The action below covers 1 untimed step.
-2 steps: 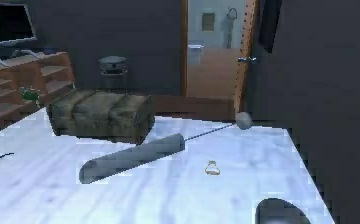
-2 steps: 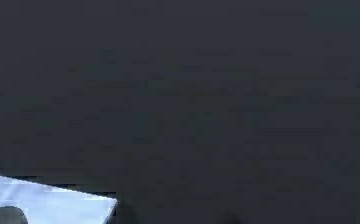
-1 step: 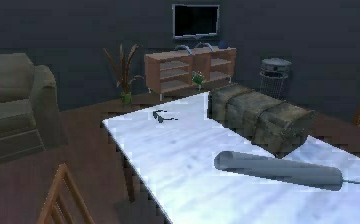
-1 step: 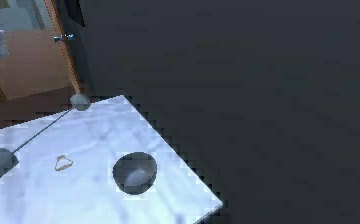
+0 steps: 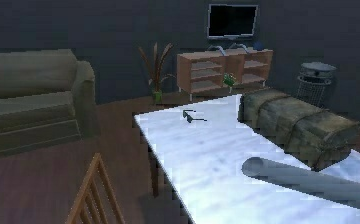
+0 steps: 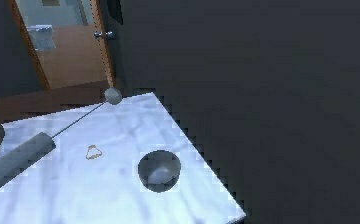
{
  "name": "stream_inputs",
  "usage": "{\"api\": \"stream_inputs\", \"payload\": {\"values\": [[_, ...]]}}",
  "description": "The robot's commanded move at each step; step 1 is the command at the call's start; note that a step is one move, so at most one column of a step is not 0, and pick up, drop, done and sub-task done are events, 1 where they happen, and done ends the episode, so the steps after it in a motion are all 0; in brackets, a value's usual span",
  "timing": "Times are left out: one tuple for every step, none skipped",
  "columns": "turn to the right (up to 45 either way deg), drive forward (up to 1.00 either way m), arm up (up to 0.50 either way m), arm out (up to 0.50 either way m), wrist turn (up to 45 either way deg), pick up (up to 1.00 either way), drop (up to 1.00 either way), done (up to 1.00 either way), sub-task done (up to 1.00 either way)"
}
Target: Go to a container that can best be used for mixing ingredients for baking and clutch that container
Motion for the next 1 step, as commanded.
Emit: {"api": "stream_inputs", "payload": {"values": [[0.0,0.00,0.50,0.00,0.0,0.00,0.00,0.00,0.00]]}}
